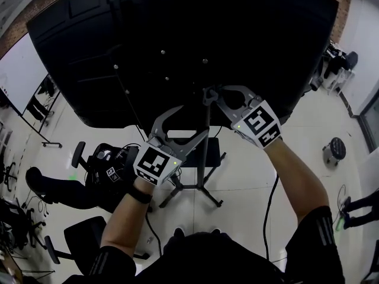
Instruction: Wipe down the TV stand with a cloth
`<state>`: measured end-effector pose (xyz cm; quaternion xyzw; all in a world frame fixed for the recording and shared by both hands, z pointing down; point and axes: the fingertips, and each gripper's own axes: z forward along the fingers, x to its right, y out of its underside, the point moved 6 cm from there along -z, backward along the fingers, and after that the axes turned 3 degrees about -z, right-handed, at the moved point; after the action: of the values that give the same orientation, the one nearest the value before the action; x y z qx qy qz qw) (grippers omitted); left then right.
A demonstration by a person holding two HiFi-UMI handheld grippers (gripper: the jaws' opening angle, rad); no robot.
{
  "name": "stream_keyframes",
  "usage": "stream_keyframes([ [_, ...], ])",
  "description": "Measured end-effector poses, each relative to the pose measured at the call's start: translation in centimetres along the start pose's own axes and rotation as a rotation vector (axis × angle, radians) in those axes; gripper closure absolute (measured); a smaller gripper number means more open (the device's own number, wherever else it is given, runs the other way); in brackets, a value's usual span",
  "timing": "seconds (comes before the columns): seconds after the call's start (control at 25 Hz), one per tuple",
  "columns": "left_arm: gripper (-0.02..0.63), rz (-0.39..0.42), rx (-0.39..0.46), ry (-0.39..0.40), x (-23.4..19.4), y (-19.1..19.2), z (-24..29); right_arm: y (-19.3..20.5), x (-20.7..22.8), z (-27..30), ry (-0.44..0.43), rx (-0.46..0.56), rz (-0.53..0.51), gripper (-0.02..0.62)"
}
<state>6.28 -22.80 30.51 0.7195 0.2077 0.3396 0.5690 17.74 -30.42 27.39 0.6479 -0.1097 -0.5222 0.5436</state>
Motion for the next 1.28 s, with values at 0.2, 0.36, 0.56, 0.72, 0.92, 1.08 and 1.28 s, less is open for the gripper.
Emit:
stream_keyframes([
  [0.2, 0.256, -0.026, -0.025, 0.005, 0.5, 2.2, 0.0, 1.9, -1.6, 0.3, -0.01, -0.017, 0.002, 0.557],
  [0.36, 0.256, -0.046, -0.038, 0.016, 0.8, 3.3, 0.0, 2.2, -2.3, 0.3, -0.013, 0.006, 0.033, 0.557],
  [0.56, 0.256, -0.067, -0.061, 0.018, 0.8, 5.3, -0.3, 3.0, -3.8, 0.8, -0.05, 0.014, 0.076, 0.557],
  [0.72, 0.256, -0.089, -0.096, 0.017, 0.7, 7.3, -0.7, 4.3, -5.7, 1.3, -0.073, -0.012, 0.067, 0.557],
  [0.92, 0.256, -0.122, -0.126, 0.007, 0.3, 9.9, -0.9, 6.4, -7.3, 2.0, -0.092, -0.039, 0.1, 0.557],
  [1.08, 0.256, -0.15, -0.149, 0.007, 0.3, 12.1, -1.0, 8.3, -8.6, 2.6, -0.1, -0.06, 0.119, 0.557],
  [1.28, 0.256, -0.173, -0.188, 0.022, 1.1, 15.6, -1.5, 11.5, -11.2, 3.3, -0.14, -0.122, 0.14, 0.557],
])
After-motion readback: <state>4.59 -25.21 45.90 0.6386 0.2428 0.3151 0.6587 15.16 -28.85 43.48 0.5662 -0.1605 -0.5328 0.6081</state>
